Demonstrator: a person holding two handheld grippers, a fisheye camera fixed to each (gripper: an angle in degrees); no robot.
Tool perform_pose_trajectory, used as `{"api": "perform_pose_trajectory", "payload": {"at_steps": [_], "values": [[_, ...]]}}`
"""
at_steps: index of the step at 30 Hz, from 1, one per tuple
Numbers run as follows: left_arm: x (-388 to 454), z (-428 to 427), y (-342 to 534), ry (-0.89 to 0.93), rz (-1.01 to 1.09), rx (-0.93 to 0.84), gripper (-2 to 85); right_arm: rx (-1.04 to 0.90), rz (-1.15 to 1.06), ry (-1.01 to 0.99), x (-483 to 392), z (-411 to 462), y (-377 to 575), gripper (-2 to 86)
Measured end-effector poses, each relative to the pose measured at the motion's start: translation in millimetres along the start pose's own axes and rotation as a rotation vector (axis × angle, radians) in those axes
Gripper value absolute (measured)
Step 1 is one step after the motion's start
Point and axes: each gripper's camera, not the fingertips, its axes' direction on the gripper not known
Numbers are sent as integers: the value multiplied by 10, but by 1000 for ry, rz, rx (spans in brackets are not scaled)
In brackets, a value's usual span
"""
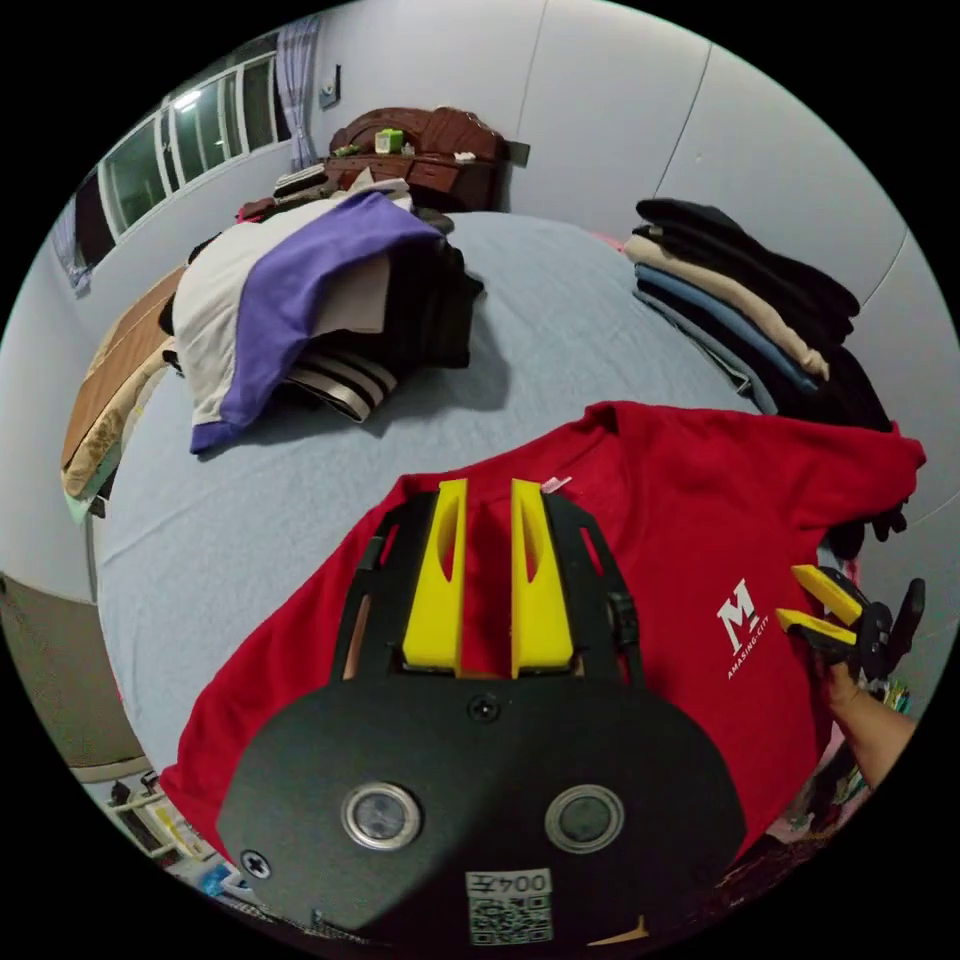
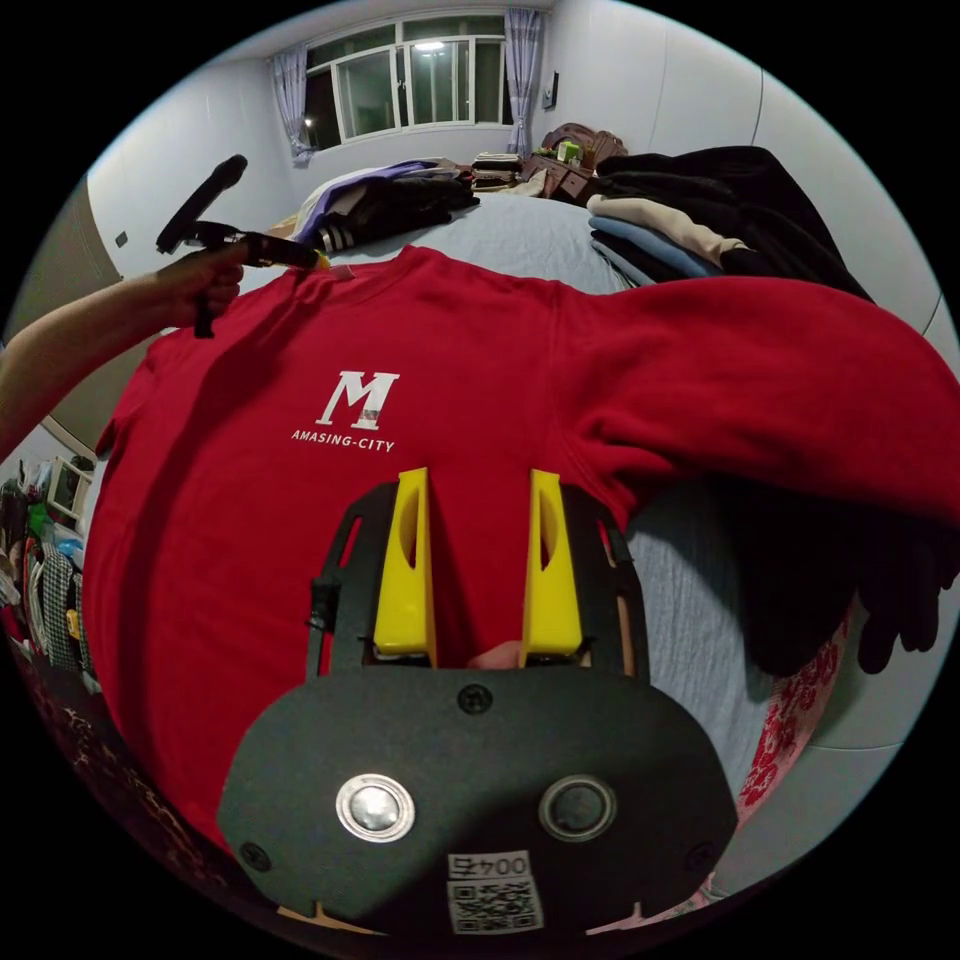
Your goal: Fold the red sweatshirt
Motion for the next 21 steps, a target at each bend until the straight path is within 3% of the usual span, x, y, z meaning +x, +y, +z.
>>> {"api": "perform_pose_trajectory", "payload": {"at_steps": [8, 14, 21], "values": [[134, -14, 108, -39, 12, 62, 44, 0, 1, -2, 16, -1, -20, 141], [234, 134, 120, -50, 101, -44, 51, 0, 2, -4, 15, -13, -29, 141], [309, 197, 485, -82, 123, 16, 54, 0, 3, -6, -1, -37, -37, 141]]}}
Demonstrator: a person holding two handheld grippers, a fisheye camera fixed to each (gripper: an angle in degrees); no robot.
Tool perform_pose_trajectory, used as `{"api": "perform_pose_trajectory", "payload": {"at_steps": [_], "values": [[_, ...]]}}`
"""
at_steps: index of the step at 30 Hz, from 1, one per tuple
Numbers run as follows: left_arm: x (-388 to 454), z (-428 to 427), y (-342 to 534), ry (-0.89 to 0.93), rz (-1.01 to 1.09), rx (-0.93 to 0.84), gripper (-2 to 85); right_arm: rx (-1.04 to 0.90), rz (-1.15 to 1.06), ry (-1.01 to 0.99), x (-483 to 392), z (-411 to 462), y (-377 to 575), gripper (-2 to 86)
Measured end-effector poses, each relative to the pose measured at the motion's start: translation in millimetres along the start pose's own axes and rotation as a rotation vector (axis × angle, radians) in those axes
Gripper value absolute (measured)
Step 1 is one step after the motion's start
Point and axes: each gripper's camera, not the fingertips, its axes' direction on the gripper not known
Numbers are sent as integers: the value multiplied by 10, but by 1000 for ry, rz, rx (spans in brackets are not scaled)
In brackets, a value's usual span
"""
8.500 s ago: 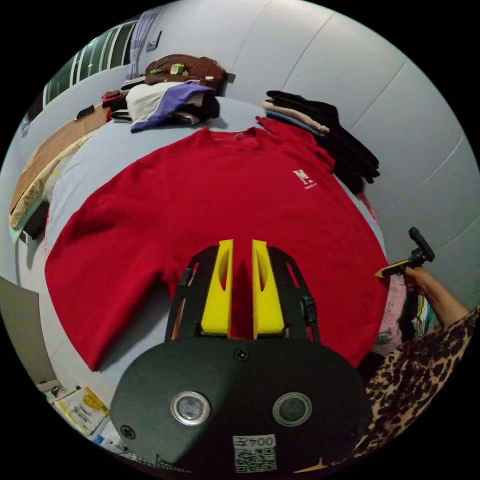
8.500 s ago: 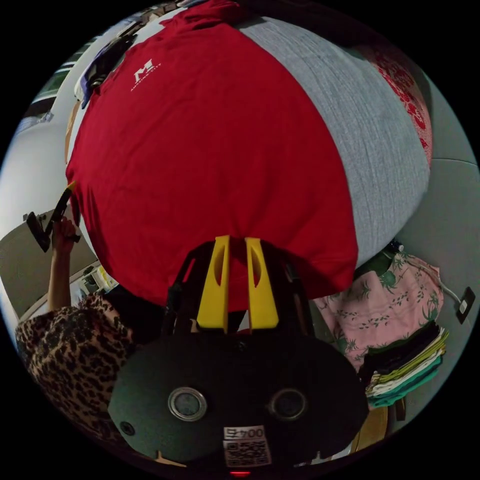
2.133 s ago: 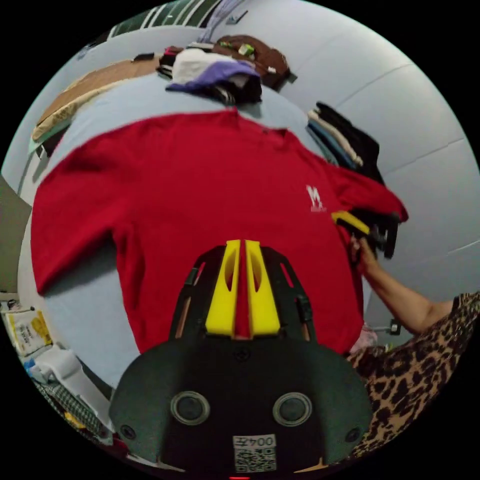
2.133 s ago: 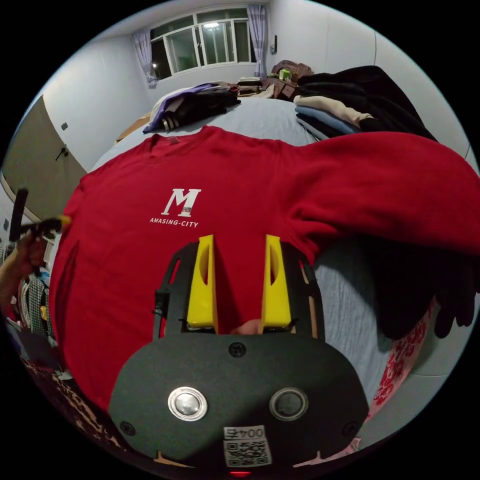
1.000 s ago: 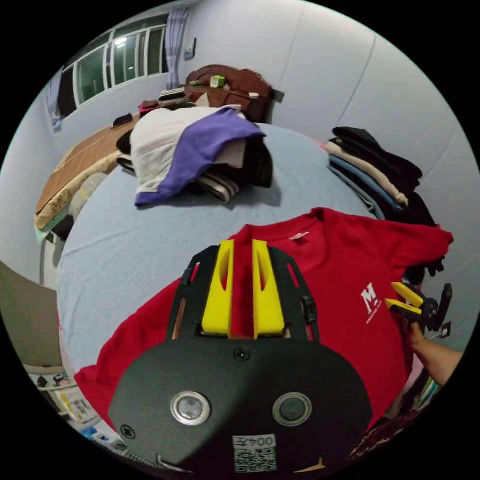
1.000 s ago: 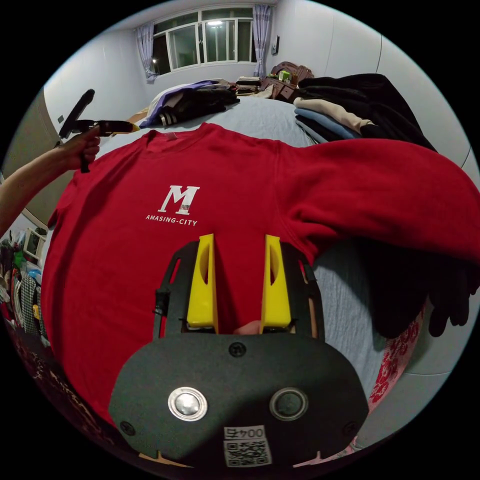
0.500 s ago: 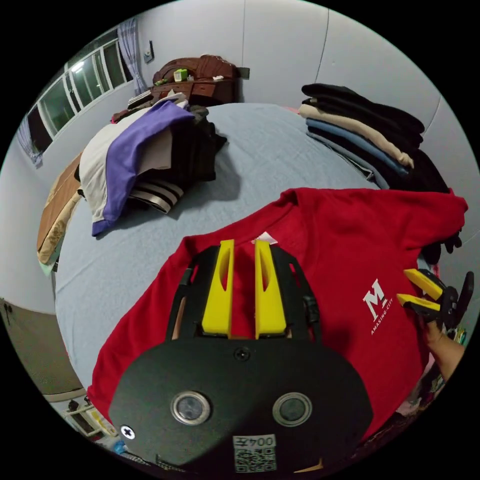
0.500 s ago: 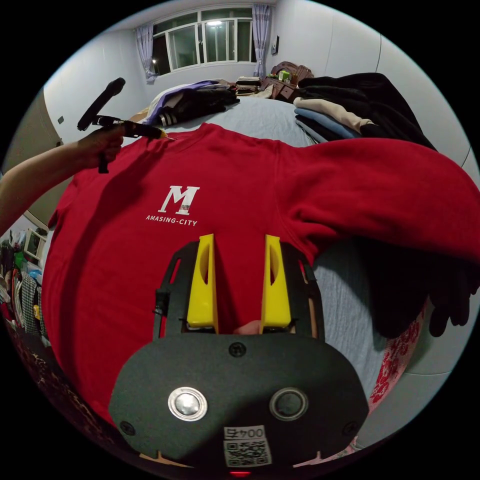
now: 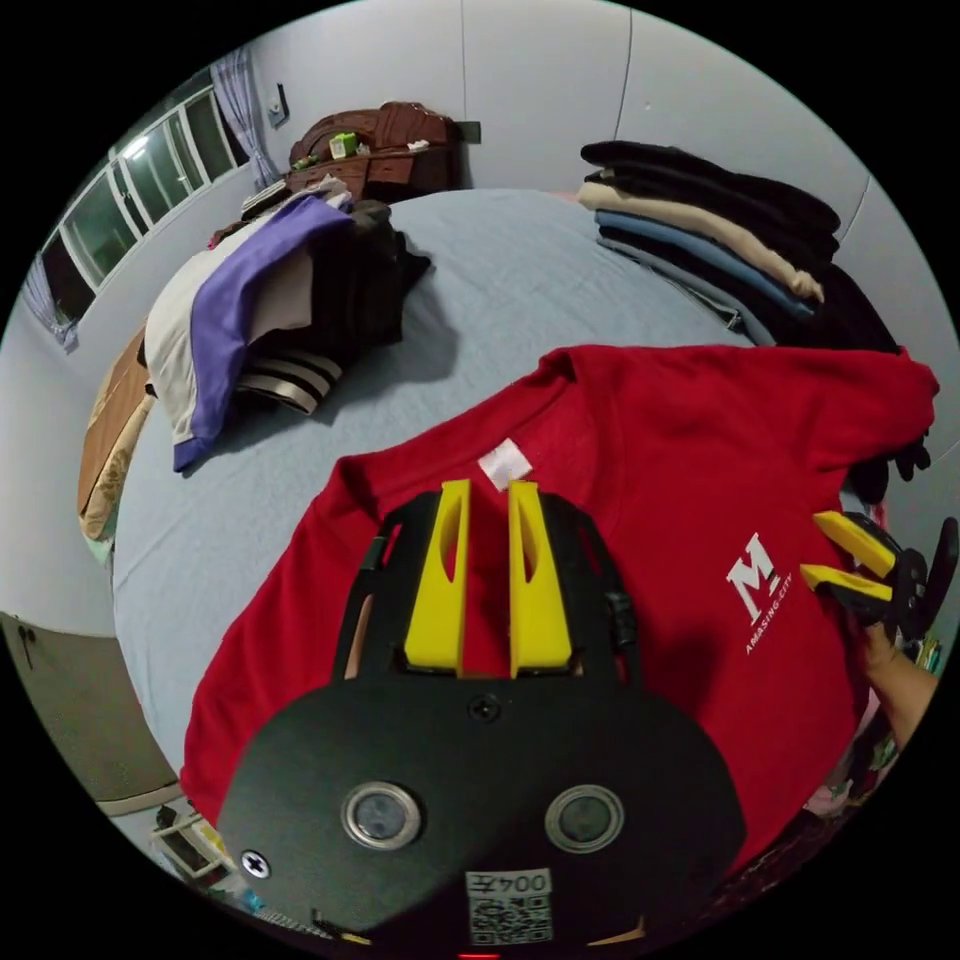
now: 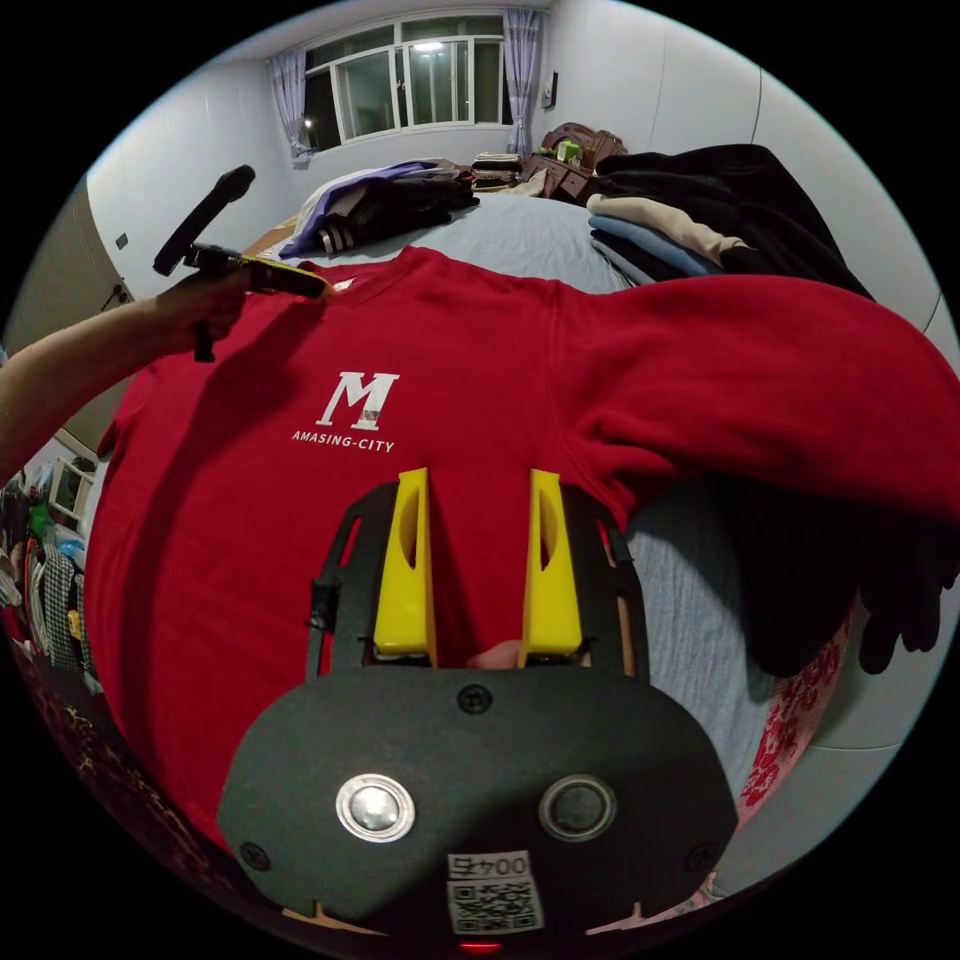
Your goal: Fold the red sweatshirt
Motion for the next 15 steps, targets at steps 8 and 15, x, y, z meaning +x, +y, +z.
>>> {"api": "perform_pose_trajectory", "payload": {"at_steps": [8, 15], "values": [[-98, -452, 289, 121, -83, 36, 70, -1, 1, -2, -31, -38, -1, 141], [77, -1089, 1884, 148, -240, -7, 75, 0, 4, -10, -58, -84, 7, 141]]}}
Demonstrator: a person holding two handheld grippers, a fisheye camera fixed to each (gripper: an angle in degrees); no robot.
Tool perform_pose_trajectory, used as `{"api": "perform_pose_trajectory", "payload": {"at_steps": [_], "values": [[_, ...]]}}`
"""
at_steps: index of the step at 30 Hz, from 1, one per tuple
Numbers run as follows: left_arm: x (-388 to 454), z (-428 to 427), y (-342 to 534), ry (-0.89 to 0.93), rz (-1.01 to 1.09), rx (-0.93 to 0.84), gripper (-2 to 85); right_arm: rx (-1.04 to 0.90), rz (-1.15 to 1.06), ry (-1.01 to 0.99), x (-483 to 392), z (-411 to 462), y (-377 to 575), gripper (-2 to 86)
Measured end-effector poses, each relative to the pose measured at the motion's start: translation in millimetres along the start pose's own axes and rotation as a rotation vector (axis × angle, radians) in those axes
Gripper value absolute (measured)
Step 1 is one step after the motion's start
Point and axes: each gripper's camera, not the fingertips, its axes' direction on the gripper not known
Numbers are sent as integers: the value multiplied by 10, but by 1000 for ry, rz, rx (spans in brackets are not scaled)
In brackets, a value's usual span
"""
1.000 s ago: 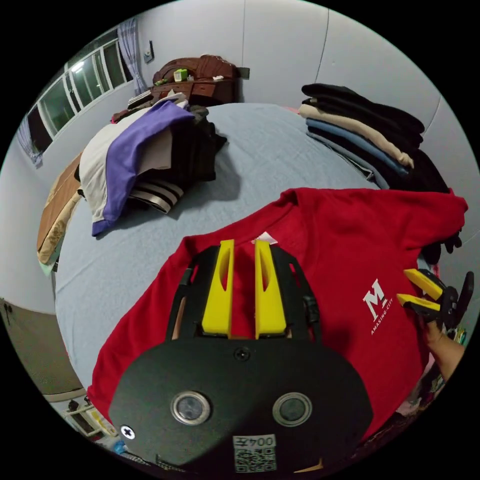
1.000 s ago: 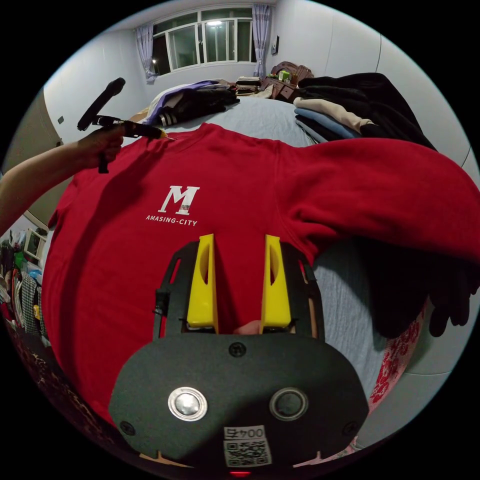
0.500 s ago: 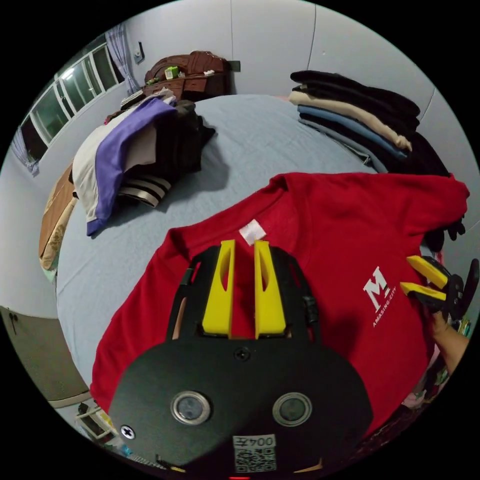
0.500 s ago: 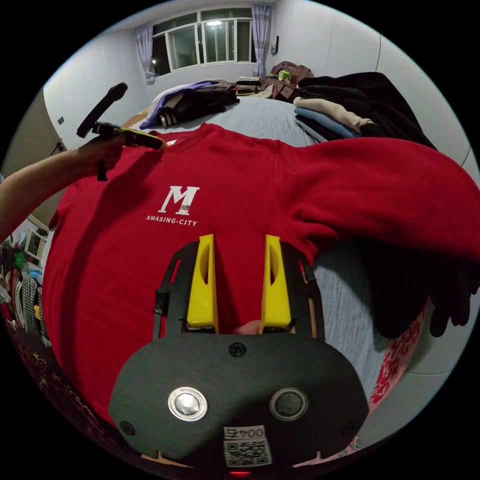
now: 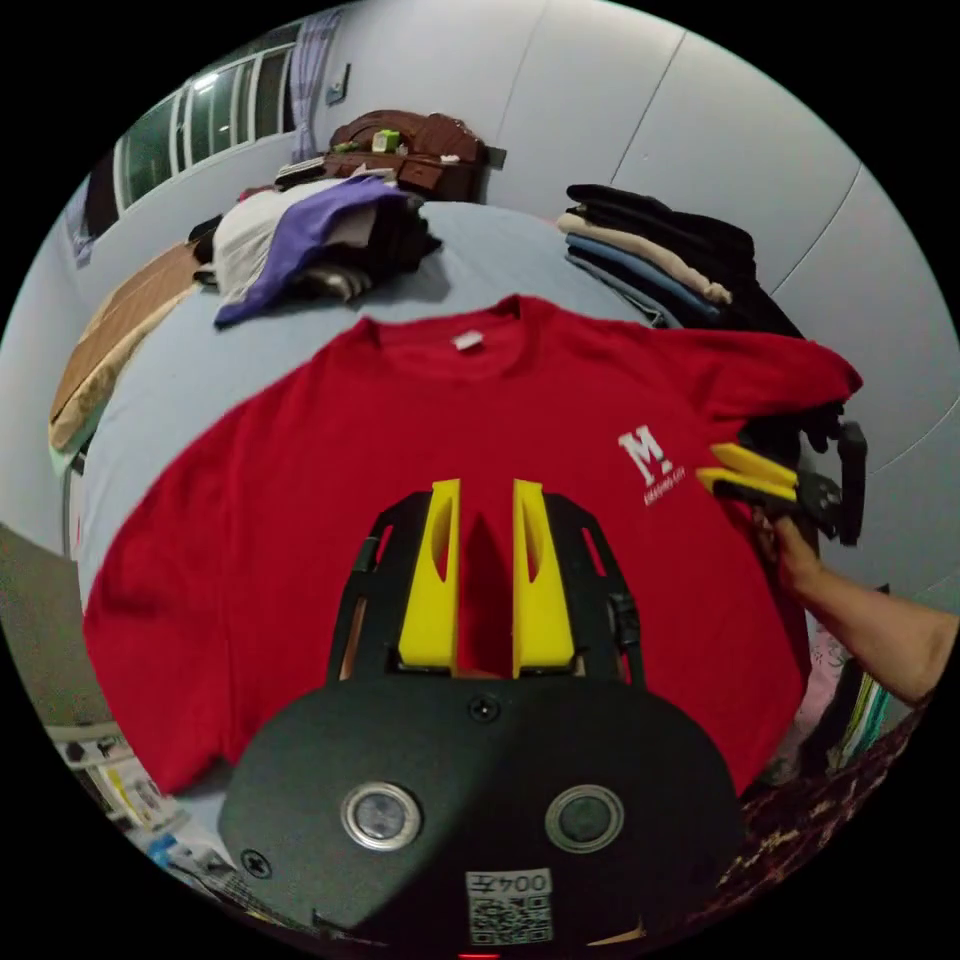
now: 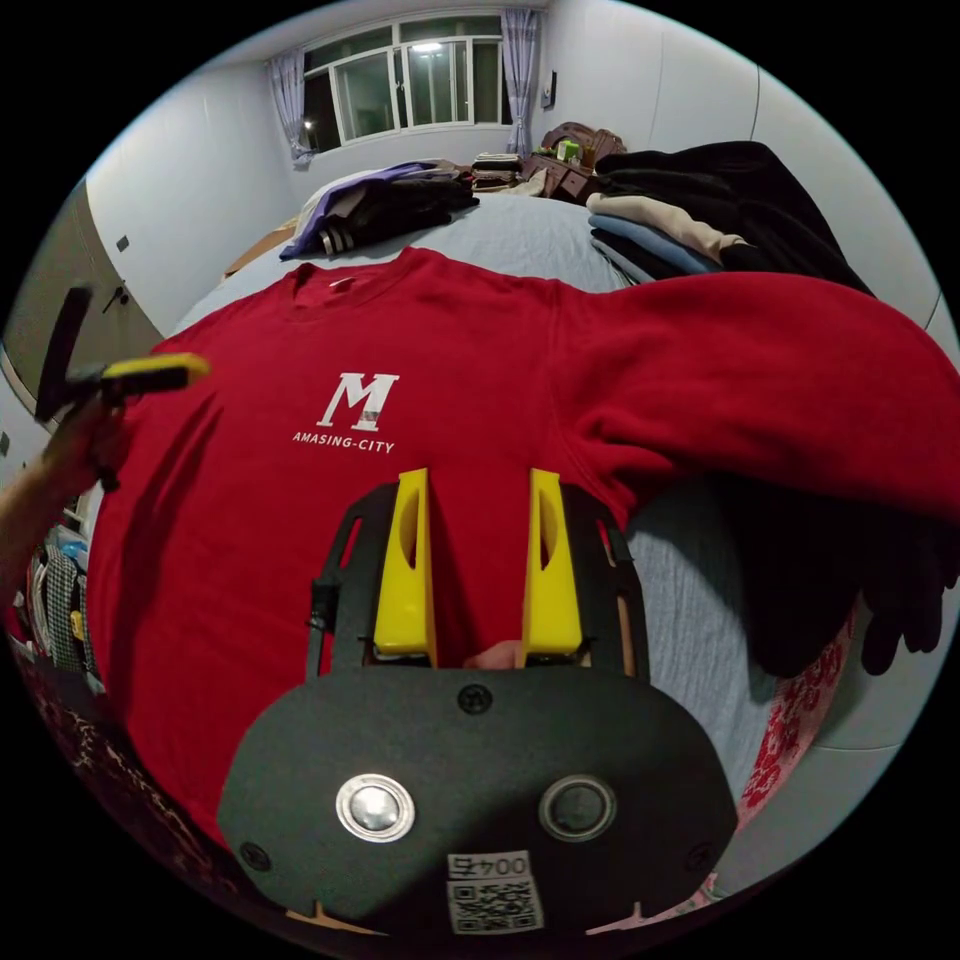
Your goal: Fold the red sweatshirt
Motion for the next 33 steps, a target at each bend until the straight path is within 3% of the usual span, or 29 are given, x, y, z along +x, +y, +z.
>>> {"api": "perform_pose_trajectory", "payload": {"at_steps": [6, 8, 11, 16, 21, 23, 29, 33], "values": [[-101, -123, 676, -21, -90, 83, 51, 16, 42, 1, 14, -102, -17, 116], [-144, -144, 691, -6, -116, 78, 36, 120, 40, -9, -8, -272, -136, 65], [-214, -187, 751, 50, -141, 80, 21, 208, -43, -26, -102, -350, -672, 64], [-269, -250, 845, 115, -173, 82, 9, 130, -84, -82, -77, 84, -1641, 89], [-80, -339, 921, 52, -147, 79, 7, 39, -143, -43, -81, 485, -2166, 115], [-14, -364, 947, 32, -139, 78, 8, -48, -163, -50, -84, 659, -2241, 117], [131, -438, 1044, 30, -138, 77, 11, -66, -151, -35, -2, 623, -2264, 56], [329, -490, 1097, -24, -116, 74, 13, -74, -96, -101, 90, 648, -2339, 65]]}}
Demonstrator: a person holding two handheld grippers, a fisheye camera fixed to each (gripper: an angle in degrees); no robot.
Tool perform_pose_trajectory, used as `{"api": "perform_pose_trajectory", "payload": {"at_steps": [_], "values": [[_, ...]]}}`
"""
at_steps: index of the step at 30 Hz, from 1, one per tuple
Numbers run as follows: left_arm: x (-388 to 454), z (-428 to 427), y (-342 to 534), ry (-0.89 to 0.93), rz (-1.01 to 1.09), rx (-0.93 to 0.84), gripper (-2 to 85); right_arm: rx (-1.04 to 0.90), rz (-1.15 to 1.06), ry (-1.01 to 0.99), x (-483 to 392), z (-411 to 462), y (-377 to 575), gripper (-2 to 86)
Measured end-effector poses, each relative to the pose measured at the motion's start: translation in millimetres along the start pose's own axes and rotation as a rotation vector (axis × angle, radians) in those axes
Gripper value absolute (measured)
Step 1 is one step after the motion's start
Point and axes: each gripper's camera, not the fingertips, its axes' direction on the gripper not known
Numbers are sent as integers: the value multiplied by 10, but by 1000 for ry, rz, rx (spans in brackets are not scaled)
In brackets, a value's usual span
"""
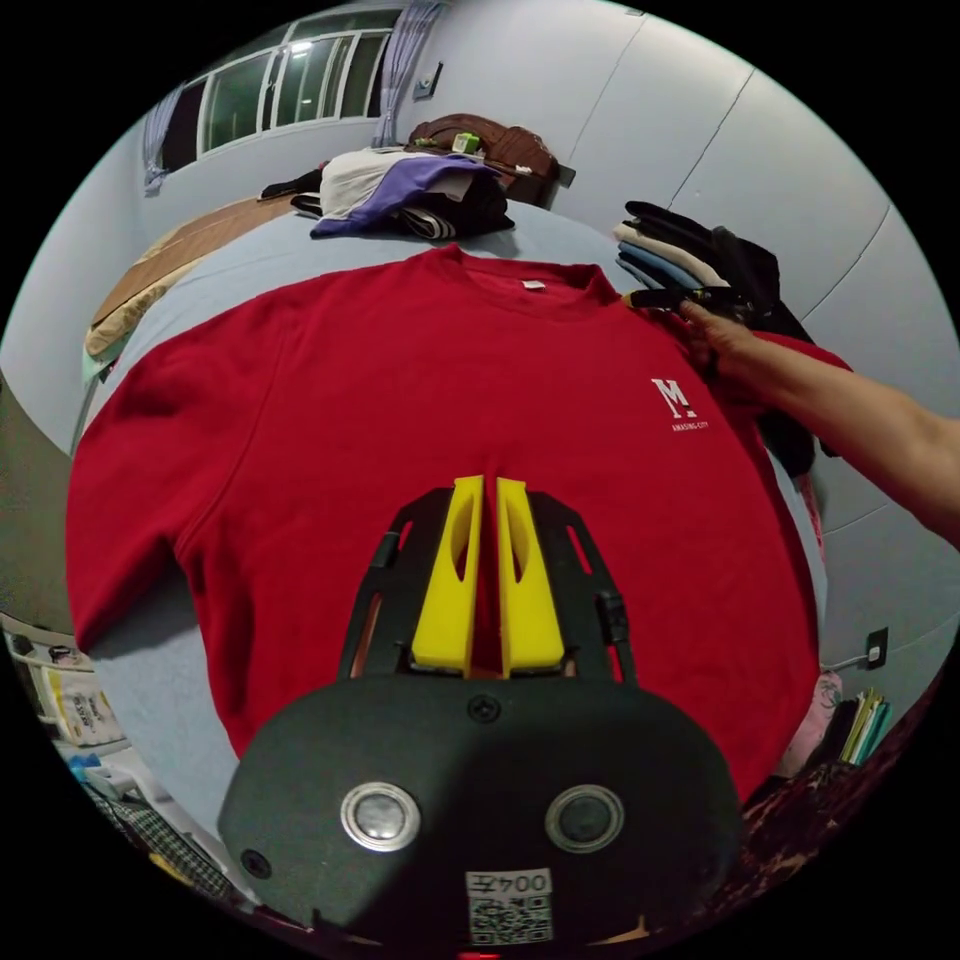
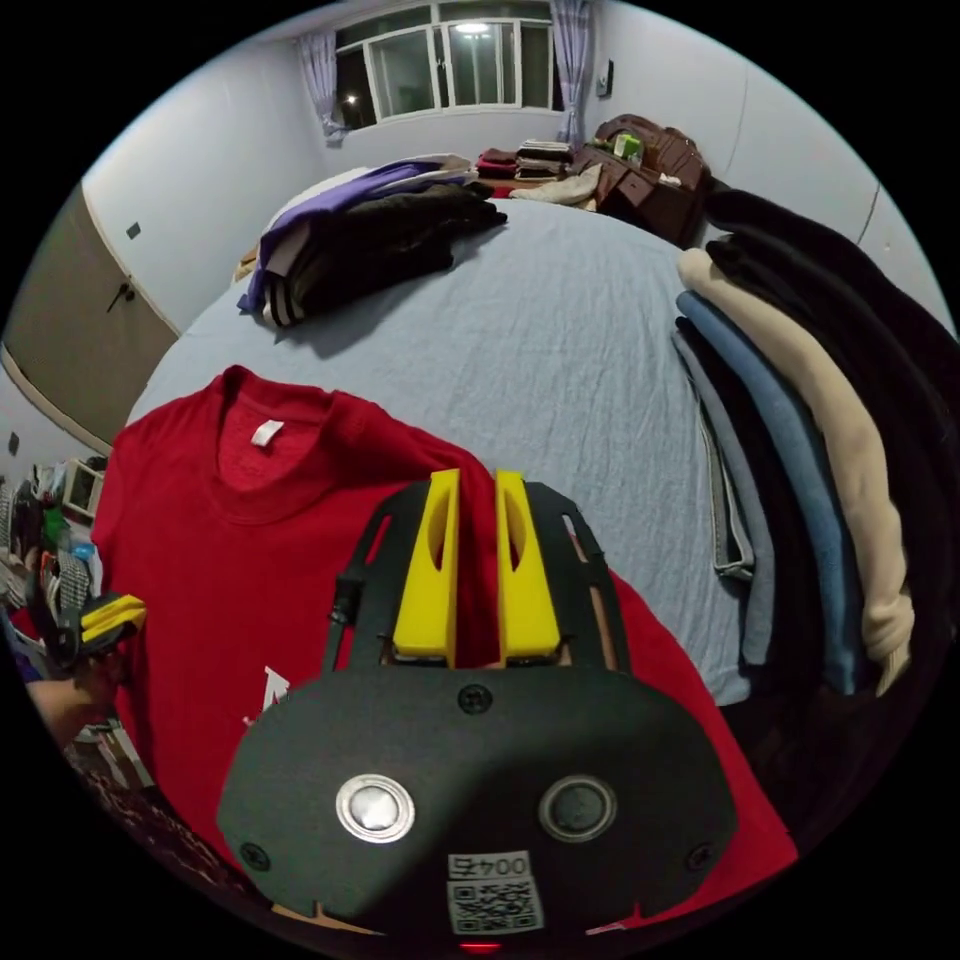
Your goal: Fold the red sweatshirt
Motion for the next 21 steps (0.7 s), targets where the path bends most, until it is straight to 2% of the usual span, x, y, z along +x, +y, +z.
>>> {"api": "perform_pose_trajectory", "payload": {"at_steps": [5, 7, 10, 11, 16, 21], "values": [[196, -64, 78, -35, 22, 1, 21, 144, 96, -66, 121, -572, 365, 99], [247, -89, 105, -34, 20, 1, 23, 125, 104, -42, 94, -629, 609, 106], [351, -128, 145, -45, 26, 0, 26, -24, 115, 19, 200, -332, 833, 131], [405, -145, 160, -53, 32, 0, 28, 45, 119, 9, 272, -391, 911, 131], [668, -210, 215, -120, 71, 0, 31, 62, 124, -71, 211, -840, 1131, 139], [951, -291, 258, -197, 107, 0, 32, -2, 60, -119, -328, -1278, 2386, 134]]}}
